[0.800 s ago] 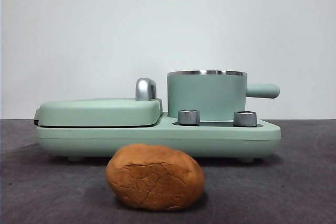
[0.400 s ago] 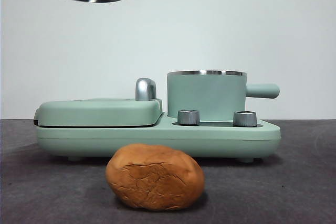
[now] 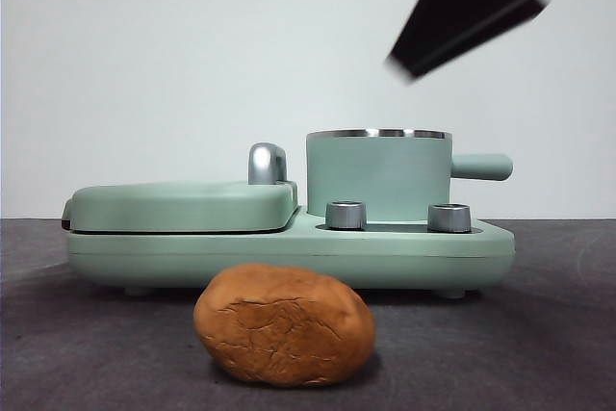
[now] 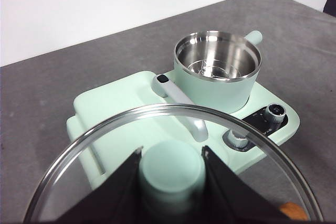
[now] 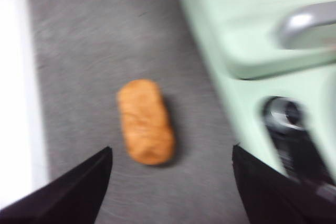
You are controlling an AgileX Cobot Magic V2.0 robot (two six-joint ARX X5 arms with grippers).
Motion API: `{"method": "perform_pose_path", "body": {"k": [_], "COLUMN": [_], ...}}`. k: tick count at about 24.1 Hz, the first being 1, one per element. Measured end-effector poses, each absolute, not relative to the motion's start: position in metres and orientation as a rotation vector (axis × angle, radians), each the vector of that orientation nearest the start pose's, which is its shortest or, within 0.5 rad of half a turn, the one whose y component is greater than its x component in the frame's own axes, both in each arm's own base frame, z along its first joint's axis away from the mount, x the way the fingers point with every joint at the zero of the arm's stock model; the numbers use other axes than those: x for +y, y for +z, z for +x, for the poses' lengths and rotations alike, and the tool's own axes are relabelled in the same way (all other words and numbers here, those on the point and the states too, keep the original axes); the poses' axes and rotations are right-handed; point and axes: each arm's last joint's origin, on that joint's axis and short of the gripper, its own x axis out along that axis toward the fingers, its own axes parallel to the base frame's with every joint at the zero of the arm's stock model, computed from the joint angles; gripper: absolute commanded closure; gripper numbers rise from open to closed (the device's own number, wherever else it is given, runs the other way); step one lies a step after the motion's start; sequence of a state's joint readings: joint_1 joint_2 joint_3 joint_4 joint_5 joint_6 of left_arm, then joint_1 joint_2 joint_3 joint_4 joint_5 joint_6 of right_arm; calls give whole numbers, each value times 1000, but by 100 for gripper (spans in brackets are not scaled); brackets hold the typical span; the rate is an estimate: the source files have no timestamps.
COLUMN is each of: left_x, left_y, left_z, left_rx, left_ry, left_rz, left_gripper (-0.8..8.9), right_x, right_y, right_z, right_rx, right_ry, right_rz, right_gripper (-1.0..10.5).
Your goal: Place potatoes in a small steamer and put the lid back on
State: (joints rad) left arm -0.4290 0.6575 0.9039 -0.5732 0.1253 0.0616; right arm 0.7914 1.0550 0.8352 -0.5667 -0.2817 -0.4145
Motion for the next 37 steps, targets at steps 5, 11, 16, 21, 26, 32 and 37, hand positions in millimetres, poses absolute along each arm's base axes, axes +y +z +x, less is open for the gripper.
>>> {"method": "perform_pose_path", "body": {"k": [5,11,16,21,26,32,37], "left_x": [-50,-48,-48,-48,-48,-48,-48], "left_y": [353,353,353,353,353,353,353], "left_z": [103,101,101,101,101,101,101], "left_rx": [302,304,304,305,305,305,304], "left_ry": [-543,-539,-514,-511,-511,-511,-511], "left_rz": [94,84,85,86,86,86,86], "left_gripper": [799,799,799,799,799,799,799], "right_x": [190,215,224,229,232,229,218], "right_y": [242,216,198,182,171,183,265], "right_z": [145,157,165,169,172,170,165], "right_rx": [654,668,709,759,795,813,697], "right_ry": [1245,1266,1251,1248,1245,1197,1076], "right_rz": [-630,-647,-667,-683,-690,-594,-469], "right_gripper": [575,523,522,523,677,747,740]}}
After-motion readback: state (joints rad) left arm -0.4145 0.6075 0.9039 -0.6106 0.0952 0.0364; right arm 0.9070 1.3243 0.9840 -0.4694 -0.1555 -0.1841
